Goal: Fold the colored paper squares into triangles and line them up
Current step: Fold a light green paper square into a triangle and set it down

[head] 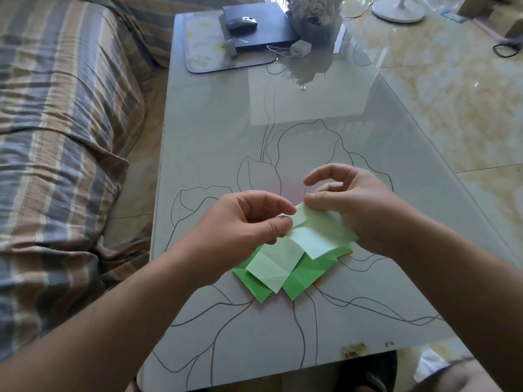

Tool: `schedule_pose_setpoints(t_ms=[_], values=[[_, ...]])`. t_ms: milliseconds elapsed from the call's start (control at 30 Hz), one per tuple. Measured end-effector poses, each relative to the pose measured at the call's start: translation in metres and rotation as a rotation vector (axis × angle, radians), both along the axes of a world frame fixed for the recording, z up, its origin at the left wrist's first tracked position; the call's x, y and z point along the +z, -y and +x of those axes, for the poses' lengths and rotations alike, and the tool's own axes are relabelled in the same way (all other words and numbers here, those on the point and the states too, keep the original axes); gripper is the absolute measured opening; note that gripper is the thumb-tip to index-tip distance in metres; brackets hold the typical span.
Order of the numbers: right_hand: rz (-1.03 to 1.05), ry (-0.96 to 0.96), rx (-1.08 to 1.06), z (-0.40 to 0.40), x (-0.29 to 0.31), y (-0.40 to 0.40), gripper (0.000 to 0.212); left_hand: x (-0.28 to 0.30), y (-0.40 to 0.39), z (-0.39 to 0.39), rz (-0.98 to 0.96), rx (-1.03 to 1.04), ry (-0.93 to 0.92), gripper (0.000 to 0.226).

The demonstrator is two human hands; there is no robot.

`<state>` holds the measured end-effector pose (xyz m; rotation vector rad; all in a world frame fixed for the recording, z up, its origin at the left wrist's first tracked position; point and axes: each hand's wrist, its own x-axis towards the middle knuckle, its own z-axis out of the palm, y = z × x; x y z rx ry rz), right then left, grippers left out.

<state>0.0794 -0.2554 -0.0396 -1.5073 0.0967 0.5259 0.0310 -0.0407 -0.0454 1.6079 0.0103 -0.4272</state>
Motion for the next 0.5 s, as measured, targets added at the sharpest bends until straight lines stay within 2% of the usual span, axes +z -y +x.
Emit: schedule_pose_setpoints(t_ms=[233, 400, 500], values=[[0.150, -0.159, -0.053, 0.0009, 0.0030, -0.0015, 0.021, 0.0053, 0.0010, -0.0034, -0.205, -0.013, -0.085, 0.045], [0.138, -0.110, -0.071, 0.0009, 0.0033, -0.0021, 0.018, 0.0030, 0.0014, -0.0013, -0.215, 0.108, -0.141, 0.028], [0.125, -0.078, -0.066, -0.0005, 0.0031, -0.0042, 0.017, -0.0001, 0.0006, 0.0023, -0.229, 0.135, -0.184, 0.026]])
